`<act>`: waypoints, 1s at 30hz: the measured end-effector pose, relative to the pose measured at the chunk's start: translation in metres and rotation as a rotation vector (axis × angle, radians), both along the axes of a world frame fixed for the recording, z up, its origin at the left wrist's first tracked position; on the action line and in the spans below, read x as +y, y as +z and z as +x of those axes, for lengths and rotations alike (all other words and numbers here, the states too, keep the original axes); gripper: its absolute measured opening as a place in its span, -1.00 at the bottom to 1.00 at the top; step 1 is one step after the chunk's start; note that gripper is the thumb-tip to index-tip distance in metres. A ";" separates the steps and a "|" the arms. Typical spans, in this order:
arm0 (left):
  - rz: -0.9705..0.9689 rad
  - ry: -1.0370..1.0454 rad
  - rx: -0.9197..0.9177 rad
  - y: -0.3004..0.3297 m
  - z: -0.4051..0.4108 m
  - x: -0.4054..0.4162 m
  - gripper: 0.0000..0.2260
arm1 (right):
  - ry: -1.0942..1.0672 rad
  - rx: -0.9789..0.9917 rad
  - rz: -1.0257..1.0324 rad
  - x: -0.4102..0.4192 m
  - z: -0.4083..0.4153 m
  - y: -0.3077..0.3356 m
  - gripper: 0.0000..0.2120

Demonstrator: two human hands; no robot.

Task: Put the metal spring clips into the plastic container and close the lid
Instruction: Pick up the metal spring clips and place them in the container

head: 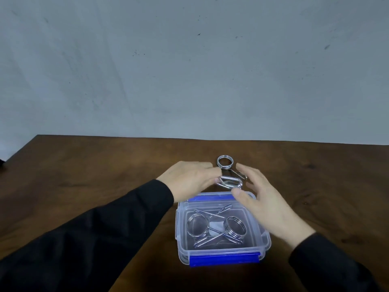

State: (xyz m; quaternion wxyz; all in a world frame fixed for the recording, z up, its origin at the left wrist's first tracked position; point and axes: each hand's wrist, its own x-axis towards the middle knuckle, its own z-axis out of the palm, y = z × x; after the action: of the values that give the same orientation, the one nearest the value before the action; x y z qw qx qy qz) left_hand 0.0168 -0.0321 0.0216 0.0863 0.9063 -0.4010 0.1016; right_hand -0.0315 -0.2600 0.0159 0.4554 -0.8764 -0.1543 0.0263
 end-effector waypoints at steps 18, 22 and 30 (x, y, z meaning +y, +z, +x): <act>0.196 0.221 0.328 -0.045 -0.072 0.013 -0.23 | 0.629 0.027 -0.749 0.006 0.002 -0.033 -0.38; 0.307 0.272 0.282 -0.052 -0.069 0.010 -0.20 | 0.614 -0.012 -0.839 0.010 0.006 -0.034 -0.33; 0.338 0.355 0.263 -0.052 -0.071 -0.001 -0.41 | 0.505 -0.122 -0.802 0.012 0.002 -0.030 -0.35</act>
State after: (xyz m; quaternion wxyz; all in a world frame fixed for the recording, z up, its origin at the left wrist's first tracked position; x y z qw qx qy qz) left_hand -0.0542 -0.0336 -0.0306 -0.0340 0.9693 -0.2326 -0.0721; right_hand -0.0294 -0.2475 -0.0146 0.0506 -0.9181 -0.3666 0.1420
